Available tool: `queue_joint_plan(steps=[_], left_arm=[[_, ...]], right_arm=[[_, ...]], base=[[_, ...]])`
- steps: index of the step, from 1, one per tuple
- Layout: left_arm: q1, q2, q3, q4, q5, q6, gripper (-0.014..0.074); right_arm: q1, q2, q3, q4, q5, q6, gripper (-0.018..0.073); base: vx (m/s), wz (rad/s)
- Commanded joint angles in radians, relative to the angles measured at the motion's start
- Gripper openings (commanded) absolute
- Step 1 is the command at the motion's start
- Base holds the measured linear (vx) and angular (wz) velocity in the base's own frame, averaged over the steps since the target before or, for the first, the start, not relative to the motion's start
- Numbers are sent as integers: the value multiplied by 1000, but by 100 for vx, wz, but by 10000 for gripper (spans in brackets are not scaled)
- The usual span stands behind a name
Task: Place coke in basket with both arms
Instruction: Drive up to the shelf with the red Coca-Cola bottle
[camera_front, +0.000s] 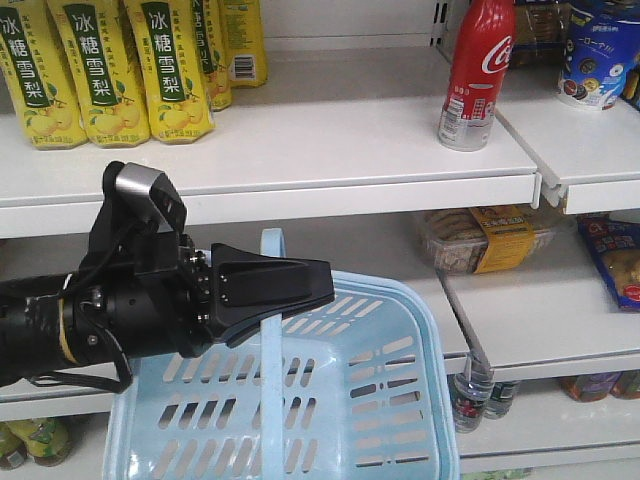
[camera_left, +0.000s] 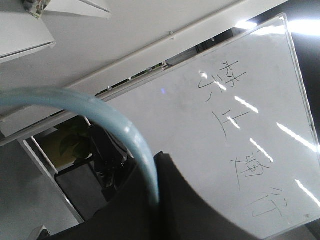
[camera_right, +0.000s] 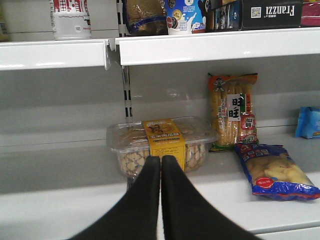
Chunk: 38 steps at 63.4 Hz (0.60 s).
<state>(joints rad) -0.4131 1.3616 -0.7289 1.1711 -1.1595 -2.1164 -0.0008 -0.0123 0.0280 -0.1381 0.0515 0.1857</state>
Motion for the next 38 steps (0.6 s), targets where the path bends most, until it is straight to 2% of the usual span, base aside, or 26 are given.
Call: queue_joint_plan(steps=[1,38], left_arm=[[-5,-31,-30,-77,-218,0,-8],[-5,-31,-30,-77,-218,0,-8]], right_arm=[[-7,-15,15,-6,-69,-6,-5],[-7,-15,15,-6,-69,-6,-5]], base=[[3,2],[4,2]])
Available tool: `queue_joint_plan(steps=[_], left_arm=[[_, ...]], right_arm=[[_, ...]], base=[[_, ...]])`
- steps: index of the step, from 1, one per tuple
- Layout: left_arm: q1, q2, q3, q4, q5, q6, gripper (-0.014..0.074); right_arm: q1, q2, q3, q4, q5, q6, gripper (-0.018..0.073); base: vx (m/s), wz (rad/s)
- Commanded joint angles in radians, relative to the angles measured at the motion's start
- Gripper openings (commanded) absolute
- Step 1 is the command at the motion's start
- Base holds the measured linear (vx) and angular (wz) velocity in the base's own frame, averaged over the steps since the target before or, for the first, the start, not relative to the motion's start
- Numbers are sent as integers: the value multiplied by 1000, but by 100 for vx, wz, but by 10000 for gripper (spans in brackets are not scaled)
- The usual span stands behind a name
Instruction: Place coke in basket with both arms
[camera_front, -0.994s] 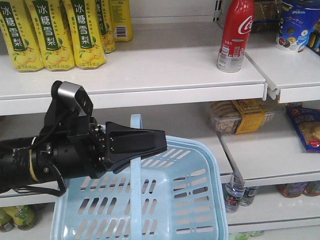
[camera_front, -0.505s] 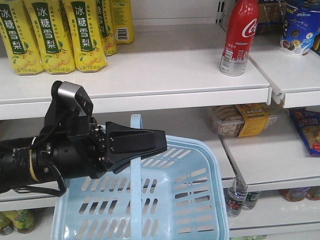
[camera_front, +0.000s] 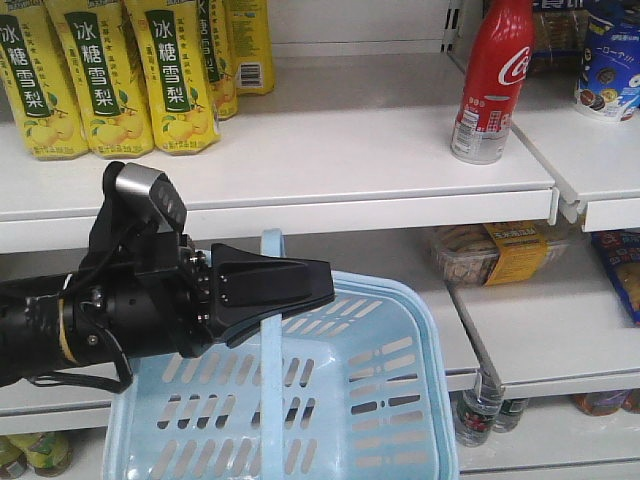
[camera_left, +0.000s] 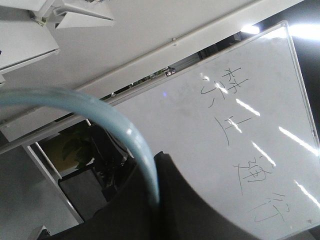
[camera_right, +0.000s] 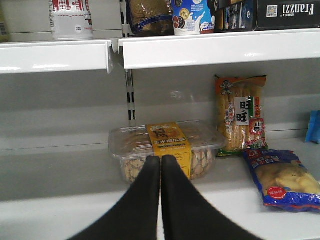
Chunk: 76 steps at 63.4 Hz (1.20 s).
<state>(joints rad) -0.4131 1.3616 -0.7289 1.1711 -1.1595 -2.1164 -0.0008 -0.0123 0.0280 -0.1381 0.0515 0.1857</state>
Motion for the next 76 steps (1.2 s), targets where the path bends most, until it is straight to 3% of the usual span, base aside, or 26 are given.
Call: queue_joint_plan(steps=[1,76], left_arm=[[-5,-31,-30,-77,-218,0,-8],[-5,-31,-30,-77,-218,0,-8]], right_arm=[[-7,-15,15,-6,-69,-6,-5],[-7,-15,15,-6,-68,-6,-5]], base=[[4,1],[1,1]])
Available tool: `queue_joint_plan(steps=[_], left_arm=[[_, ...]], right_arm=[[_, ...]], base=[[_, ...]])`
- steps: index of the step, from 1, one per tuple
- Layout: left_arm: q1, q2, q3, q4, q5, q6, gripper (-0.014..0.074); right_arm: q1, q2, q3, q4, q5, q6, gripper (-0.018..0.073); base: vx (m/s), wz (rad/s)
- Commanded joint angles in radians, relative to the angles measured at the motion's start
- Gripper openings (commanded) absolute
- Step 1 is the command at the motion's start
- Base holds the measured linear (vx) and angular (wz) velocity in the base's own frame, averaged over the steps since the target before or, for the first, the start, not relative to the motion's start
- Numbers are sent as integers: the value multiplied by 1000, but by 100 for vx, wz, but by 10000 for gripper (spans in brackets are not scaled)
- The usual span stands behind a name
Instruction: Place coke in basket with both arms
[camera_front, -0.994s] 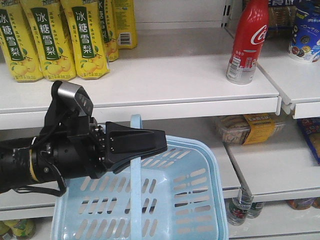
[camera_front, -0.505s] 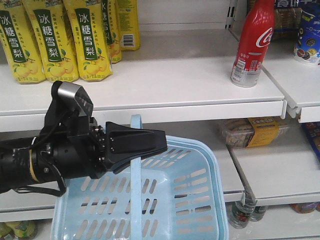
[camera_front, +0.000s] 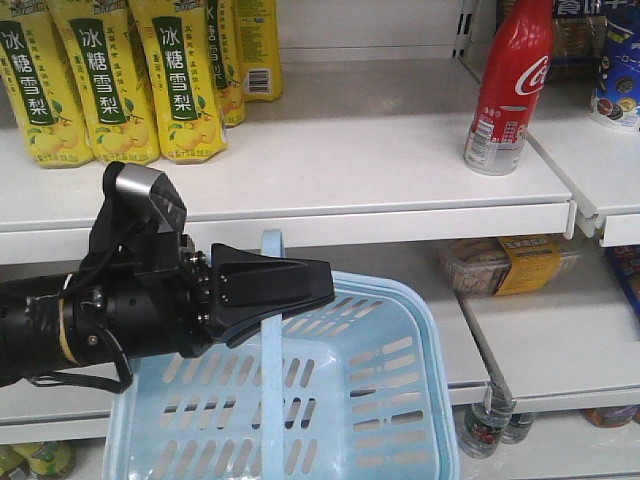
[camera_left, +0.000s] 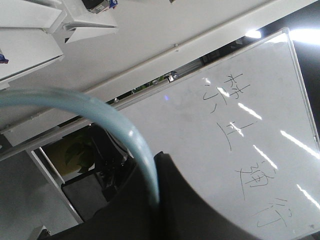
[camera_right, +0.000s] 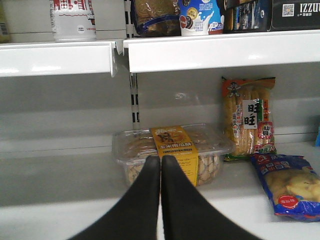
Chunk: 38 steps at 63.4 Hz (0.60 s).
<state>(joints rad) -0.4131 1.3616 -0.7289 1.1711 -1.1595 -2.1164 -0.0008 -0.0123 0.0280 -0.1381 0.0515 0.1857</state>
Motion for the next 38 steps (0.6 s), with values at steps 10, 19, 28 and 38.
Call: queue_joint_plan(steps=[10,19,28,38], left_arm=[[-5,-31,-30,-77,-218,0,-8],[-5,-31,-30,-77,-218,0,-8],[-5,-31,-30,-77,-218,0,-8],[-5,-31,-30,-77,-218,0,-7]], right_arm=[[-7,-15,15,-6,-68,-6,-5],[-7,-15,15,-6,-68,-6,-5],[-7,-15,15,-6,-72,-6,-5],[-7,-15,15,146,-161,138,-5]], base=[[0,0],[0,0],[0,0],[0,0]])
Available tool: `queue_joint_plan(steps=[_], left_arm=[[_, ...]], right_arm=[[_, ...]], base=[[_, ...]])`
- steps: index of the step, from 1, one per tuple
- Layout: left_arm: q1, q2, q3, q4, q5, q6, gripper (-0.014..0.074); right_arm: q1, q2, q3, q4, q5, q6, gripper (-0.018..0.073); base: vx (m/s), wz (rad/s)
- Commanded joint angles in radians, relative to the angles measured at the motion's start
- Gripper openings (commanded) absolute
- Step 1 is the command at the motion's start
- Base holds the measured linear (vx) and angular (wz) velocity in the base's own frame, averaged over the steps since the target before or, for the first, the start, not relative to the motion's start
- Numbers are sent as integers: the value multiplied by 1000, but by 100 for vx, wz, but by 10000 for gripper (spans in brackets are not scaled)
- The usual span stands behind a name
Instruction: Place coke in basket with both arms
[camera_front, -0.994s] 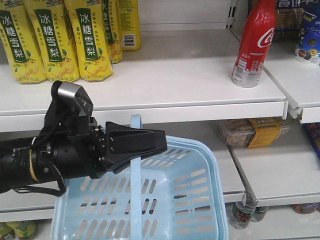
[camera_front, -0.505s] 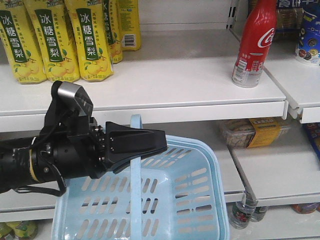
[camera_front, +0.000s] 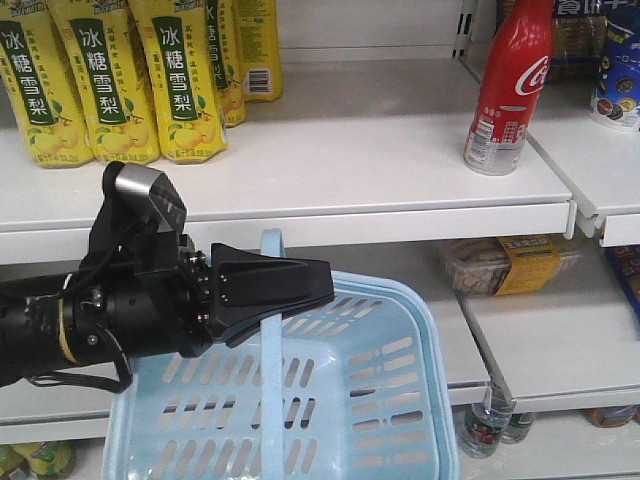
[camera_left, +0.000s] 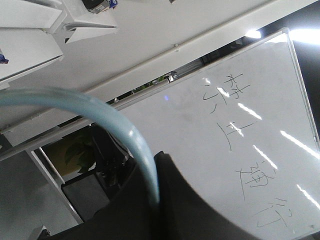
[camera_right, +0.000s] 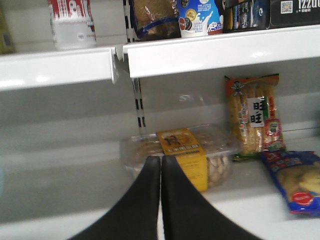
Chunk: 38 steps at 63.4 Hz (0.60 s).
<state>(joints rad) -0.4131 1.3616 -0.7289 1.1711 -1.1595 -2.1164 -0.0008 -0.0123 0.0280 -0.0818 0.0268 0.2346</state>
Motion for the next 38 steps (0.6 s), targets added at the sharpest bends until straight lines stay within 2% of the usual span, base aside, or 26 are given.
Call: queue_joint_plan(steps=[1,11,16,20,23,30,38], left_arm=[[-5,-31,-30,-77,-218,0,-7],[-5,-31,-30,-77,-218,0,-7],[-5,-31,-30,-77,-218,0,-7],[-5,-31,-30,-77,-218,0,-7],[-5,-31,-30,-77,-218,0,-7],[-5,-31,-30,-77,-218,0,-7],[-5,-31,-30,-77,-218,0,-7]], right_arm=[[-7,-15,15,125,-147,123,-5],[-7,-15,15,387,-238,356,-5],[-5,-15,5,435,-267,420,-5],[-5,-15,-26,394,-265,422,-5],[-5,-15,-68,327,-254,421,-5],[-5,-6,-215,117,-153,421,11],[-5,53,-400,-41,17,412,121]], base=[[0,0],[0,0],[0,0],[0,0],[0,0],[0,0],[0,0]])
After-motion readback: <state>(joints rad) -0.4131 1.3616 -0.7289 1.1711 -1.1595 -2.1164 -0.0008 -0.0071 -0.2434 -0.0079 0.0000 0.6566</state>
